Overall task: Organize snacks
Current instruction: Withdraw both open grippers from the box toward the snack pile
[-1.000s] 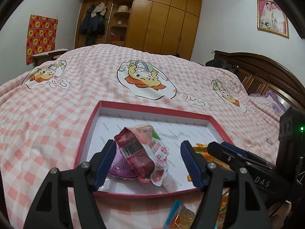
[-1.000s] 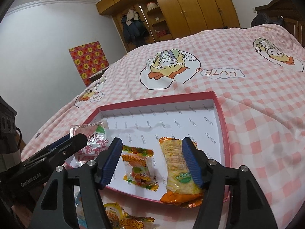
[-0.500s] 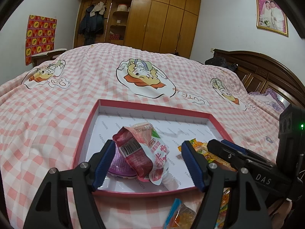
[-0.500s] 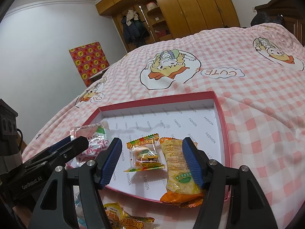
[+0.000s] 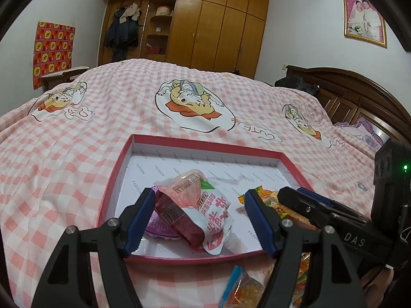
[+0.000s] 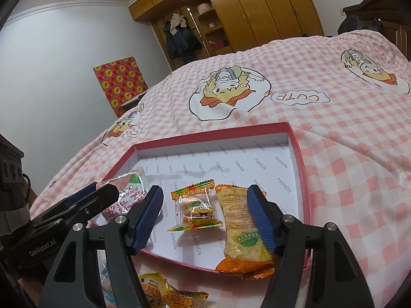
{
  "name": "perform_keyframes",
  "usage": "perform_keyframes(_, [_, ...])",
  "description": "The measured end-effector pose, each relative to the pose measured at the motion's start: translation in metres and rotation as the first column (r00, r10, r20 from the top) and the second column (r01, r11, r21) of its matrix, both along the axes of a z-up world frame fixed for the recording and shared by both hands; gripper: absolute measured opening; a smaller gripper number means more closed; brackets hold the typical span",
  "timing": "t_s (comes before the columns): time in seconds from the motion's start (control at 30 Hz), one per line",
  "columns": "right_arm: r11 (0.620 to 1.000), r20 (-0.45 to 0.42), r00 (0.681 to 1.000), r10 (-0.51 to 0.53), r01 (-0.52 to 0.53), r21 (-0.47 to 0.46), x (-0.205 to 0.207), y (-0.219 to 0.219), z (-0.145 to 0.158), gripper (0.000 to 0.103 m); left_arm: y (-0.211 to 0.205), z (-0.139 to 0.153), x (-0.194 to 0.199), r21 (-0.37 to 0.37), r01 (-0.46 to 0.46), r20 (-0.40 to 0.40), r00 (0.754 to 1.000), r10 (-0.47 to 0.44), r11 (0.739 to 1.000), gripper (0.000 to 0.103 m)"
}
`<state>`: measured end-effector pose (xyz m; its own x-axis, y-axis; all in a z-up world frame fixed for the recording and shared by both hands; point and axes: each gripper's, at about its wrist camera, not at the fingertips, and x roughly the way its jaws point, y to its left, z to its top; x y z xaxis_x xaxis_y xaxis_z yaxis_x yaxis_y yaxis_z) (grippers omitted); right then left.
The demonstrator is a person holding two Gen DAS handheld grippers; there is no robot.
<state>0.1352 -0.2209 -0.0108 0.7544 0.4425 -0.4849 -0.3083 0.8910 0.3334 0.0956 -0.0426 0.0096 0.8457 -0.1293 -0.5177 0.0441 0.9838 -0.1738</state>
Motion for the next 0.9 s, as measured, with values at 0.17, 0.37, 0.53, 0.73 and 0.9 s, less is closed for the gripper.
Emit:
perform_keyframes(0.17, [1.0, 0.0, 1.0, -0.002, 0.002, 0.004, -0.0002, 0.0003, 0.0001, 0.073, -0.0002, 0.0003, -0.0004, -0.001, -0.004, 0.002, 1.0, 0.004, 1.0, 0.078])
perform_keyframes(0.37, [1.0, -0.001, 1.0, -0.006, 0.006, 0.018, -0.0003, 0.0016, -0.0016, 0.075, 0.0009, 0.0005, -0.0013, -0.001, -0.007, 0.004, 1.0, 0.007, 1.0, 0.083])
perform_keyframes(0.53, [1.0, -0.001, 1.0, -0.006, 0.006, 0.022, -0.0006, 0.0, -0.0019, 0.075, 0.0014, 0.0007, -0.002, 0.0, -0.007, 0.004, 1.0, 0.007, 1.0, 0.084])
perform_keyframes(0.73, [1.0, -0.001, 1.0, -0.006, 0.006, 0.023, -0.0005, 0.0002, -0.002, 0.075, 0.0011, 0.0007, -0.0021, 0.0, -0.007, 0.005, 1.0, 0.007, 1.0, 0.084])
perform_keyframes(0.9, [1.0, 0.0, 1.0, -0.007, 0.007, 0.025, -0.0008, 0.0013, -0.0021, 0.075, 0.0009, 0.0007, -0.0022, 0.0, -0.006, 0.005, 1.0, 0.006, 1.0, 0.084])
